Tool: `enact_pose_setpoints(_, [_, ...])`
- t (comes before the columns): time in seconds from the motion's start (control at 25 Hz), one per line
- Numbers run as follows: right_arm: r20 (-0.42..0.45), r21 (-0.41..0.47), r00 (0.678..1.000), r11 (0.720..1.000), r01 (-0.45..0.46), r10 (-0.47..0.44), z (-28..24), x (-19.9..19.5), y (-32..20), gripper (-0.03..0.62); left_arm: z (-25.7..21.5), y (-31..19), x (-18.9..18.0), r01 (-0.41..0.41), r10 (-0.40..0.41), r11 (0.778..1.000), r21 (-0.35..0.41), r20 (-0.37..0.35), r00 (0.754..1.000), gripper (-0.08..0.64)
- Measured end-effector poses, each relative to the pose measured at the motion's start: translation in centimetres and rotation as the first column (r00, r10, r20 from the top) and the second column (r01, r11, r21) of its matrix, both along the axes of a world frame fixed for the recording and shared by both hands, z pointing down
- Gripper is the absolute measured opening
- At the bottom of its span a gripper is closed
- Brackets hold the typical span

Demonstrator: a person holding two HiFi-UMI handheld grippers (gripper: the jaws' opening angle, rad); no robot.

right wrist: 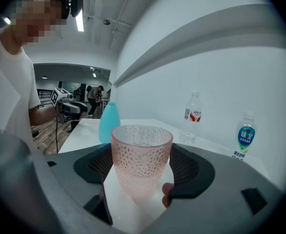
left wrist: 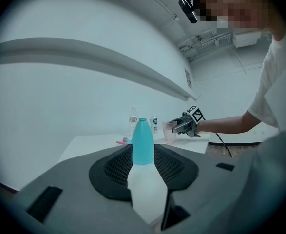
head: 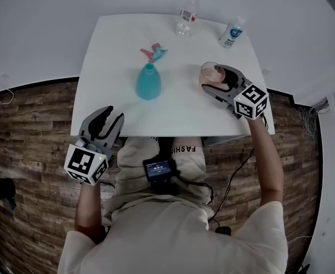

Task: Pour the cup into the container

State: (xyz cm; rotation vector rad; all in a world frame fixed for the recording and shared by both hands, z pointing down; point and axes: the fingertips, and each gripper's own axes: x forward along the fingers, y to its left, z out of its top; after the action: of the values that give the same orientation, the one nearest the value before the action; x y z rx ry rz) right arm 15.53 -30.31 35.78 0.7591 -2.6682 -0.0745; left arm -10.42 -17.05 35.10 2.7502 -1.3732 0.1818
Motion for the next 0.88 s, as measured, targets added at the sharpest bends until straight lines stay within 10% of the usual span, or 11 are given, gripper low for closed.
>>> enact_pose_setpoints(0.88, [-0.028,0.016,0.999,0.999,-0.045,0.045,-2.5,-1.5,0.5,0.364,-1.2,0.4,-0.5,-0.012,0.012,1.0,0.018,-0.017,1.0,0.141])
